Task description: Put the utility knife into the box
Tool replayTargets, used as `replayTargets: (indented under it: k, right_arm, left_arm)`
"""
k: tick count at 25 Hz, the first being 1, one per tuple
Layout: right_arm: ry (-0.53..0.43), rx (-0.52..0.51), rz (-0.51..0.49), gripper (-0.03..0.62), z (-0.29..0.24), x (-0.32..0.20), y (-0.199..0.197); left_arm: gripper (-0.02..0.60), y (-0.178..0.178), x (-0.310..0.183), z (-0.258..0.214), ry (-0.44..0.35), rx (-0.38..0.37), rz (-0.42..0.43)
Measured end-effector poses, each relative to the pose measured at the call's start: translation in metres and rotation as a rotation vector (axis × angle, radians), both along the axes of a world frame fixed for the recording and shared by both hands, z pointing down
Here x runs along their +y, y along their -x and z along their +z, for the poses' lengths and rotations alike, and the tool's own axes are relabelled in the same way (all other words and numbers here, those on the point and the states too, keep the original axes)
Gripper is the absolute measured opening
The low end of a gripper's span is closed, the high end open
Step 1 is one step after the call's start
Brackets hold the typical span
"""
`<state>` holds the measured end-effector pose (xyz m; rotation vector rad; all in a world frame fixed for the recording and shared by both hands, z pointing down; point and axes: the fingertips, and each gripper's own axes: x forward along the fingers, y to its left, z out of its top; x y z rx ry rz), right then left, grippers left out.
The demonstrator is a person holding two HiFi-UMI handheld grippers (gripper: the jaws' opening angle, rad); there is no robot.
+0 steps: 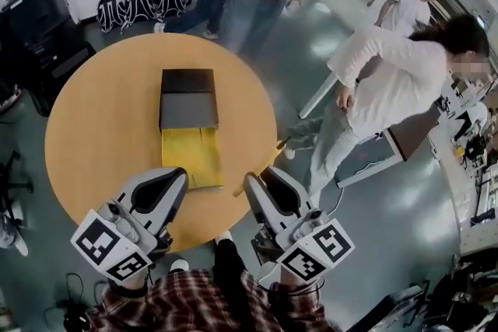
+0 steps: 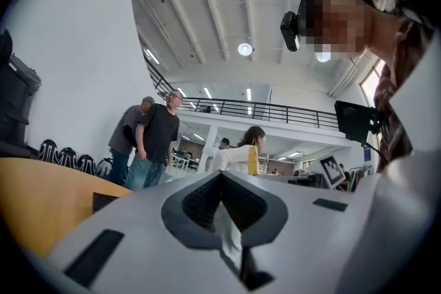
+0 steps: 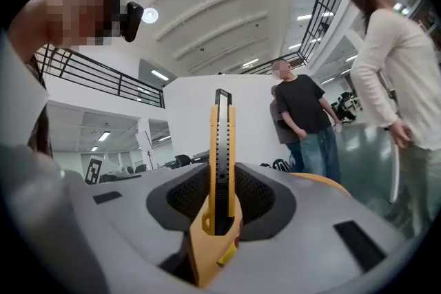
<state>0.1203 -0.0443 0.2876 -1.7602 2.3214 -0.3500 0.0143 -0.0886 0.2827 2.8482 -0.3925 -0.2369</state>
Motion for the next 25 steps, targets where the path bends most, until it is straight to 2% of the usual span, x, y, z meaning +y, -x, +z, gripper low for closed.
replayTargets:
  k: [6,13,20,25]
  right_arm:
    - [0.018,0.039,-0.168,0.123,-0.006,-0.051,-0.054]
    - [0.079,0.148,-0.353,0.123,0.013,-0.107,-0.070]
    - [0.148,0.233,-0.472,0.123,0.036,-0.146,-0.047]
    - [0.248,0.336,-0.546,0.123,0.067,-0.166,-0.030]
  left_arm:
    - [0.011,-0.038,-0.033,-0.003,0.018,0.002,-0.178]
    - [0.011,-0.036,-0.052,0.011,0.051,-0.006,-0.376]
    - [0.011,-0.022,-0.062,0.015,0.051,-0.009,-0.443]
    - [0.011,-0.013,-0.065,0.020,0.061,-0.018,-0.476]
